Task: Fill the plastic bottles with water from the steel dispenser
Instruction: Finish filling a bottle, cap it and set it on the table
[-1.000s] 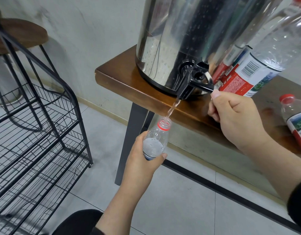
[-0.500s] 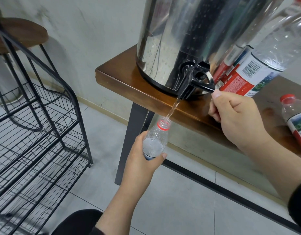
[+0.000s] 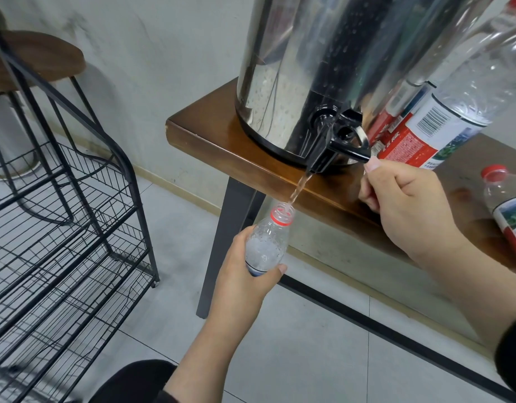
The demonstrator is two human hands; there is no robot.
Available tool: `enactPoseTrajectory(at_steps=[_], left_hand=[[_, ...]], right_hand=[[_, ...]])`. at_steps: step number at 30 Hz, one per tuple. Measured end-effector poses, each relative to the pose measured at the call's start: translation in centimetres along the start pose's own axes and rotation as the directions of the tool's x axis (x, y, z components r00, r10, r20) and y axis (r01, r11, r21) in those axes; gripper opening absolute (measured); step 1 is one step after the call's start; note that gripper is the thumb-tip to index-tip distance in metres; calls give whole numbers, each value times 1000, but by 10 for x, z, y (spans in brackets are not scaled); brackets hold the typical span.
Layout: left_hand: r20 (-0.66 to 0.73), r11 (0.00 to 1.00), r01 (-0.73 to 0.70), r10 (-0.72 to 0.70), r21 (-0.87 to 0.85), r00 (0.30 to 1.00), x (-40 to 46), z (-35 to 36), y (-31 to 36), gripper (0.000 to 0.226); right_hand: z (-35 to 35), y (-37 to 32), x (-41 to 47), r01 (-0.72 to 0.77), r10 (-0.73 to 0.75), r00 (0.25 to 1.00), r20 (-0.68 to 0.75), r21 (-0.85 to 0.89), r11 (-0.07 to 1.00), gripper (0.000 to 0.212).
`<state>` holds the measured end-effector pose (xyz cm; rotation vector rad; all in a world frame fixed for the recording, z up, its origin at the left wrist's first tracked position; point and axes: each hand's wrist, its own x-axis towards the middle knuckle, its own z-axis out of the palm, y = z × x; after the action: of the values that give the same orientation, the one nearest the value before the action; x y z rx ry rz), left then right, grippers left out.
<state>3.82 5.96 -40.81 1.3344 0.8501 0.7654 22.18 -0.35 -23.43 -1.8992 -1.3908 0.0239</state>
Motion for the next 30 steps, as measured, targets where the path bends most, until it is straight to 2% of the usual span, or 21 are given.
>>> enactPoseTrajectory(at_steps=[30], left_hand=[[6,999,1,-1,45,1000,1,-2,2,70]], right_hand=[[-1,-3,-2,6,-6,1000,13,-4,1000,50]])
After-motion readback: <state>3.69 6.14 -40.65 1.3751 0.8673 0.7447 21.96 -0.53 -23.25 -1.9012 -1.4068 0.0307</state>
